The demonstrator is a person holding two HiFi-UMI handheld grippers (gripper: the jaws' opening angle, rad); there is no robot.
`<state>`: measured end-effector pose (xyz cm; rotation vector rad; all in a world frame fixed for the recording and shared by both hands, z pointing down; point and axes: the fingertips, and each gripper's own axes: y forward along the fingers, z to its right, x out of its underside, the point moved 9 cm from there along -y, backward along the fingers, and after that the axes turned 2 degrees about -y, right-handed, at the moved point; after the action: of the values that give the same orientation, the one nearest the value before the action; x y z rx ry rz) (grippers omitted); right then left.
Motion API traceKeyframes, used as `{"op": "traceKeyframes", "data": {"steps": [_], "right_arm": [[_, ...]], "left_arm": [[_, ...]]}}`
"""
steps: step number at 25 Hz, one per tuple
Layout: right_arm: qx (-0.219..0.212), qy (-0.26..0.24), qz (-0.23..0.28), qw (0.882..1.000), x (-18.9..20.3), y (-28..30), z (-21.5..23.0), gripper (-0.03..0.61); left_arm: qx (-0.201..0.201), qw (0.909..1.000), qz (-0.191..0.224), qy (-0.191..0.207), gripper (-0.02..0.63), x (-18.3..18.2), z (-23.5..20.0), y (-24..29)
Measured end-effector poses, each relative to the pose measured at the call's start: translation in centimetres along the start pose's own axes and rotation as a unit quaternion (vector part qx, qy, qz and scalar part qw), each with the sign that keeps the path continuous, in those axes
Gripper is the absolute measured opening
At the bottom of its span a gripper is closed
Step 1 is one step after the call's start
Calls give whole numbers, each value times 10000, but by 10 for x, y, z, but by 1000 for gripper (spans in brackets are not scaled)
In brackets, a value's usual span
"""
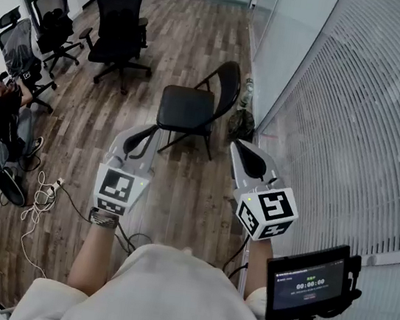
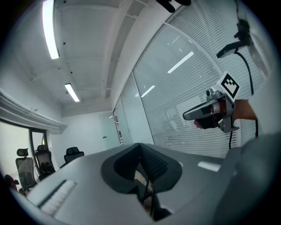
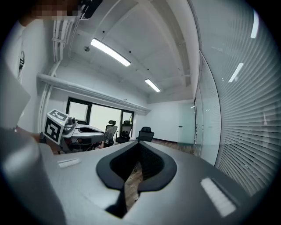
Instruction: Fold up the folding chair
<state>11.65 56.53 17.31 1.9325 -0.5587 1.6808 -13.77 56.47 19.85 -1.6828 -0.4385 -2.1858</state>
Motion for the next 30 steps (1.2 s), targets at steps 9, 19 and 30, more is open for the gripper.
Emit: {"op": "traceKeyframes", "data": {"steps": [9, 19, 30], "right_arm": [[90, -78, 489, 9987, -2, -10, 29, 2], [-441, 2, 510, 9977, 9, -21, 52, 3], [-346, -491, -20, 9982, 19, -8, 77, 2]], "left_arm": [[-116, 9998, -17, -138, -2, 5, 19, 25], [-349, 9986, 53, -402, -2, 11, 40, 24], [-529, 9980, -101, -341, -3, 9, 38, 46]]}}
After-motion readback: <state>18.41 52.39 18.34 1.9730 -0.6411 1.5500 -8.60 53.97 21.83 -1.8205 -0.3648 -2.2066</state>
